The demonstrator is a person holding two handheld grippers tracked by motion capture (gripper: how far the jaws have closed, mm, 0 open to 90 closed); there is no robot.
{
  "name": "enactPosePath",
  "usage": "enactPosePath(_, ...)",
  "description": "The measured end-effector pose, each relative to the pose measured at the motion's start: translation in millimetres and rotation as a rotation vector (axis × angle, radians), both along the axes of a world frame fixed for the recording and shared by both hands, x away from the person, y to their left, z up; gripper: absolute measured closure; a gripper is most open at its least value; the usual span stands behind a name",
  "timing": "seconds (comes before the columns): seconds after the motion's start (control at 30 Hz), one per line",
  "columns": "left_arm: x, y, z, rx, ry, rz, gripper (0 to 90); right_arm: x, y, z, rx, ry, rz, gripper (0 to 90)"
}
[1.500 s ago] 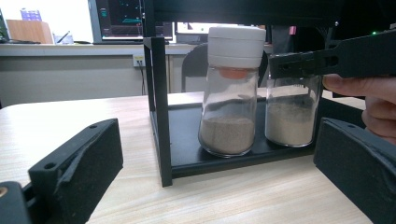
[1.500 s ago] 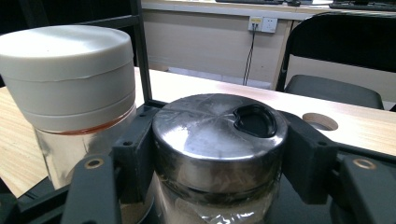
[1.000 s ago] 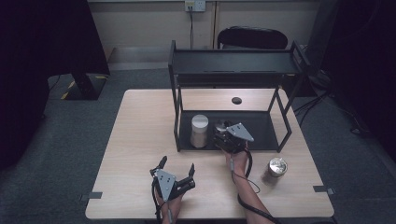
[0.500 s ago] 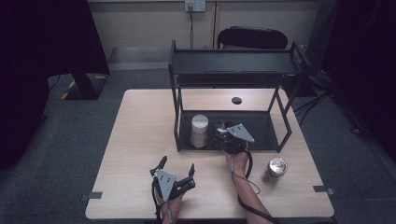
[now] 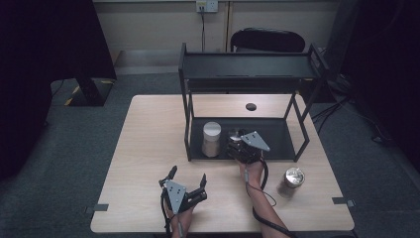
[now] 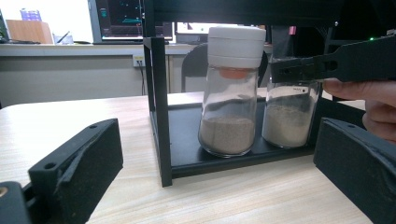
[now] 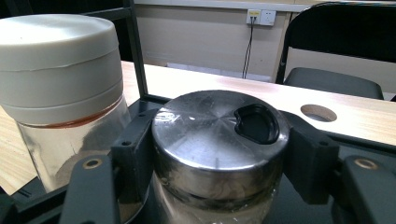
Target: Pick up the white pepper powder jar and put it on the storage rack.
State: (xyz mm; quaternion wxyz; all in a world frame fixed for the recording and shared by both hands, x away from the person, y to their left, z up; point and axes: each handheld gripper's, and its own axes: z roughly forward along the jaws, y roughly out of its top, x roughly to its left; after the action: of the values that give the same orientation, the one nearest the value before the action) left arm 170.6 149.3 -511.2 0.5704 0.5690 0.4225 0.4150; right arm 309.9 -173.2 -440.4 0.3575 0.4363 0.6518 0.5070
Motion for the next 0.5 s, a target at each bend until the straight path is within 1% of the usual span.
enactPosePath(0.37,-0.1,-0.1,-0.1,0.000,-0.001,0.000,0.9,0.1,-0.5,0.1,-0.002,-0.001,0.003,33.2)
enactPosePath(0.5,-0.1,0.0,0.0,0.000,0.000,0.000,0.9,0.5,-1.4,-0.2,0.000,0.000,0.007,31.6)
